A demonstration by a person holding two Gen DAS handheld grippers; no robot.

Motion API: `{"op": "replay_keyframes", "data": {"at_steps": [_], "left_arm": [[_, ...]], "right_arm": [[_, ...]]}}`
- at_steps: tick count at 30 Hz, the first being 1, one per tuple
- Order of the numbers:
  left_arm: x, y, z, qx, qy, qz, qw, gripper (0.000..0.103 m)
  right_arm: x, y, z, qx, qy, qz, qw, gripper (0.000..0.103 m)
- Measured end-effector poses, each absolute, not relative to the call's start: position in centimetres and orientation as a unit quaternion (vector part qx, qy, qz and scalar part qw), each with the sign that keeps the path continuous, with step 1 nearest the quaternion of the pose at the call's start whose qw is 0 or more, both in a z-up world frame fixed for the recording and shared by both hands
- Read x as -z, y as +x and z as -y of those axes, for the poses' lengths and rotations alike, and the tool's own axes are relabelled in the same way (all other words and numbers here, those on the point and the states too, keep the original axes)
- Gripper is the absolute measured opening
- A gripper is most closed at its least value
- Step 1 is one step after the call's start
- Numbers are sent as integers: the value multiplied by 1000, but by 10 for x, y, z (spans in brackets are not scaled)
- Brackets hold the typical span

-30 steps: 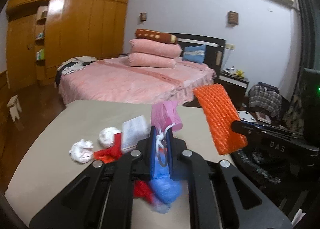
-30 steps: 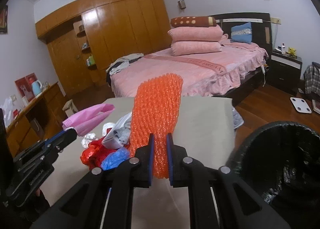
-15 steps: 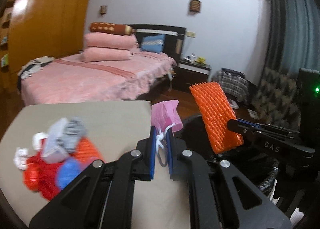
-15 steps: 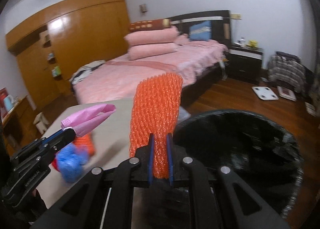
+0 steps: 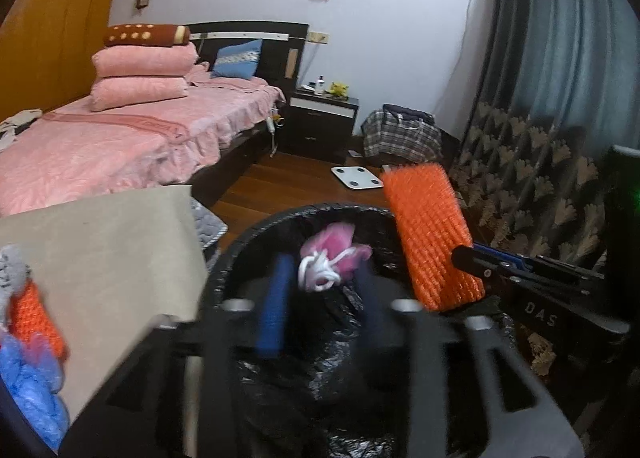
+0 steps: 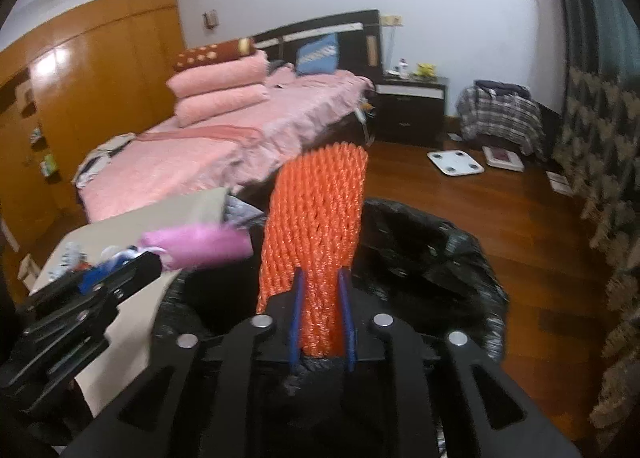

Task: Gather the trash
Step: 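Carry both items over the bin and open both tools to drop them, then grasp the blue plastic bag with the right tool while the left tool grasps the red plastic bag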

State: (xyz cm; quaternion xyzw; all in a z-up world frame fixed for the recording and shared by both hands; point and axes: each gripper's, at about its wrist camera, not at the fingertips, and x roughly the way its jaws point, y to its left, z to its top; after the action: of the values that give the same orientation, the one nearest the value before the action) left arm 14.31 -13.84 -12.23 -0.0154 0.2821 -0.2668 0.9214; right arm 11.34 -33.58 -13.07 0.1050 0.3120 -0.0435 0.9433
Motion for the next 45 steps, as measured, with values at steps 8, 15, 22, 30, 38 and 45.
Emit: {"op": "replay_keyframes", "data": {"at_steps": [8, 15, 22, 30, 38, 45], "left_arm": [[120, 129, 100, 221, -12, -275, 935, 77], [108, 109, 20, 126, -15, -259, 958, 80], [107, 85, -70, 26, -14, -262, 965, 80], [126, 76, -156, -64, -40, -293, 953, 75], [149, 90, -183, -78, -52, -325, 941, 65], [169, 103, -194, -69, -70, -370, 924, 48]], "right_arm": [[134, 102, 334, 60, 107, -295, 947, 86], [122, 114, 273, -15, 95, -281, 955, 92], [118, 123, 178, -112, 65, -279, 952, 92], [137, 127, 92, -169, 24, -296, 940, 90], [159, 128, 44, -179, -22, -296, 938, 81], [177, 136, 38, -170, -23, -323, 931, 79]]}}
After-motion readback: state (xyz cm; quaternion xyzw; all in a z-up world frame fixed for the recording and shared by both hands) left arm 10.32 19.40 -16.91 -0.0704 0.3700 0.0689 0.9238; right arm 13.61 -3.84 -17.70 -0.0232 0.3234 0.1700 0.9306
